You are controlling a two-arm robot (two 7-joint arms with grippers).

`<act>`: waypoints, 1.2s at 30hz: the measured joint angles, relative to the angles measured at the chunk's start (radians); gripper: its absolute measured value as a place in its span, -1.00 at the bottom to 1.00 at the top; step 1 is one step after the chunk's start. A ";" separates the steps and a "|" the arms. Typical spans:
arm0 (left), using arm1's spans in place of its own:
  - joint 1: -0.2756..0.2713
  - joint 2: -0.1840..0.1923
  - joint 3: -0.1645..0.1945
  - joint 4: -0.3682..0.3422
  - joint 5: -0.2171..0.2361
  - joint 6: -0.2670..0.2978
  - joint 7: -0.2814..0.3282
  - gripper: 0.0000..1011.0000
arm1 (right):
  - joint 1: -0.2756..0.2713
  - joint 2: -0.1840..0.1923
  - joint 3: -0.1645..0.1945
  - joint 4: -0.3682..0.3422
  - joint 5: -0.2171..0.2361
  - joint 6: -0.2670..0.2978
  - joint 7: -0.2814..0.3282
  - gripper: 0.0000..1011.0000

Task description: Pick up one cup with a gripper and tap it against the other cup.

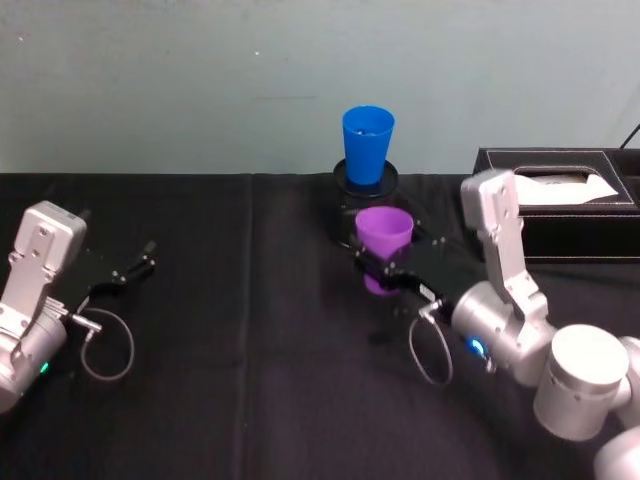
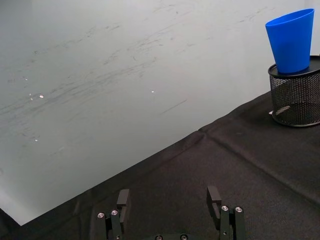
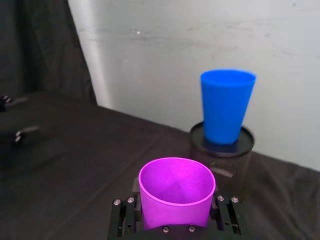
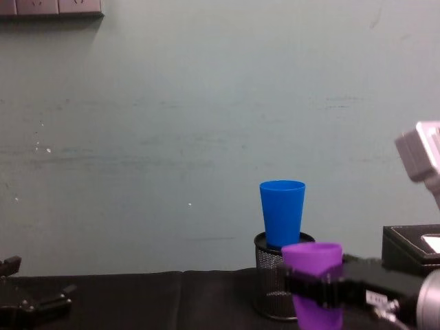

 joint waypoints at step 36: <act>0.000 0.000 0.000 0.000 0.000 0.000 0.000 0.98 | -0.159 -0.006 0.120 -0.209 0.003 -0.003 -0.137 0.98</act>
